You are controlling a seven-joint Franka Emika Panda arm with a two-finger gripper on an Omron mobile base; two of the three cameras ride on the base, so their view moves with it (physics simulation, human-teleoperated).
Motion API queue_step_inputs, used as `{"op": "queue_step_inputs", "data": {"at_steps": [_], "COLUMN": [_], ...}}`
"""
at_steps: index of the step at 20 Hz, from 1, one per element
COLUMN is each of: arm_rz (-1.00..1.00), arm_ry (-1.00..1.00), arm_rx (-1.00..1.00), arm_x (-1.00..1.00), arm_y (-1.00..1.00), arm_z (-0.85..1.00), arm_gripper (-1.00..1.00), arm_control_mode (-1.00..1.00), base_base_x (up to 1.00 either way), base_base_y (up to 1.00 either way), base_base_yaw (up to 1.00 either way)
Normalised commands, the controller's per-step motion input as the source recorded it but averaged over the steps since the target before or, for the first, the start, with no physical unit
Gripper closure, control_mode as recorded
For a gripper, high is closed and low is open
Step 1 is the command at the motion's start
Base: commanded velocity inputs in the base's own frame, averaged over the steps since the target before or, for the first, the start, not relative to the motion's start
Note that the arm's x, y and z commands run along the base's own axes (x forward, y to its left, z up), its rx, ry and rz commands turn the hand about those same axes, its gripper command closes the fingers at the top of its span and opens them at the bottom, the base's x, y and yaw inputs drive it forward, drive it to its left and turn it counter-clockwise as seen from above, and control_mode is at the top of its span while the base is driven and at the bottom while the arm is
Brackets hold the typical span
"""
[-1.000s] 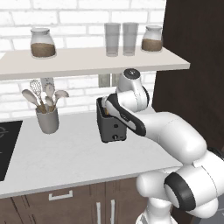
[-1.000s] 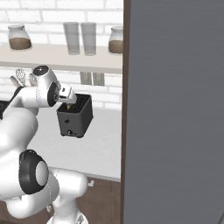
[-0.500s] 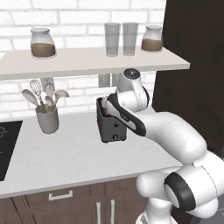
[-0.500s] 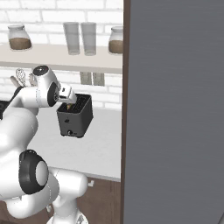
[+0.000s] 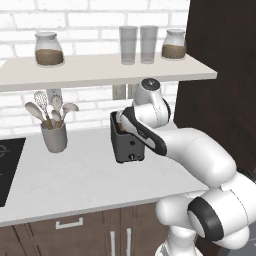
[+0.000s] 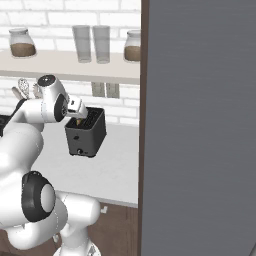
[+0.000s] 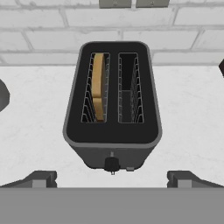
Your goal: Start the toaster. Once the lever pops up, take the bread to the plate on the dining counter.
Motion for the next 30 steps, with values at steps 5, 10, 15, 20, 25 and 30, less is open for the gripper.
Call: {"op": "queue_step_inputs", "data": {"at_steps": [5,10,15,20,25,30], "arm_rz": [0.00,0.00,0.00,0.00,0.00,0.00], "arm_ry": [0.00,0.00,-0.03,-0.24,-0.18,-0.12], "arm_rx": [0.00,0.00,0.01,0.00,0.00,0.01], "arm_x": [0.00,0.00,-0.10,-0.36,-0.11,0.00], "arm_y": [0.00,0.00,-0.01,0.00,0.00,0.10], "arm_z": [0.00,0.00,0.00,0.00,0.04,0.00], "arm_gripper": [-1.00,-1.00,-1.00,-1.00,-1.00,-1.00], "arm_control_mode": [-1.00,-1.00,-1.00,-1.00,-1.00,-1.00], "base_base_x": [0.00,0.00,0.00,0.00,0.00,0.00], "base_base_y": [0.00,0.00,0.00,0.00,0.00,0.00], "base_base_yaw": [0.00,0.00,0.00,0.00,0.00,0.00]}}
